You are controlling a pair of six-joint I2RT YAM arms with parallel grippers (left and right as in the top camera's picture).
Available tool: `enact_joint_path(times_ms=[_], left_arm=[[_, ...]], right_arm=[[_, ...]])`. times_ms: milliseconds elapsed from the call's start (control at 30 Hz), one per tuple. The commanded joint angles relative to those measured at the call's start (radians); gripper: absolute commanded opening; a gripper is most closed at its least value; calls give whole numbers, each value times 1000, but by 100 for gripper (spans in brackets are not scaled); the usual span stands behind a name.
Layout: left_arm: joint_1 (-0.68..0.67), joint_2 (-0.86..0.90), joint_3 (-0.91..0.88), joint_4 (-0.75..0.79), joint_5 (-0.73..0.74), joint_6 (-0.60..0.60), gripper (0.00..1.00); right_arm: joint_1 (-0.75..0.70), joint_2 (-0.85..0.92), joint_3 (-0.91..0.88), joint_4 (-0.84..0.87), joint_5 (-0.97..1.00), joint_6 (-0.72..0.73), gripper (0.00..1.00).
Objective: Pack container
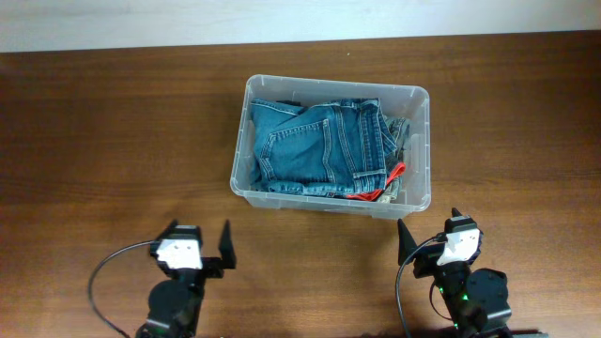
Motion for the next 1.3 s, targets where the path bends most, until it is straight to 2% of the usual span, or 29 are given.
enact_joint_path(times_ms=[0,133,233,500,1267], left_arm=[[142,-40,0,-4,-11,-5,100],[347,-134,0,-4,-11,-5,100],[409,-159,-2,3,-12,-5,100],[288,-159,-9,17,-12,-5,100],[283,-159,-9,17,-12,-5,100]], right_arm=[[-44,-11,-3,-11,-6,9,98],[-122,-11,-3,-11,-6,9,98],[-162,-11,-3,-11,-6,9,98],[-185,-11,-3,-10,-6,9,98],[-185,-10,-5,-4,-6,9,98]])
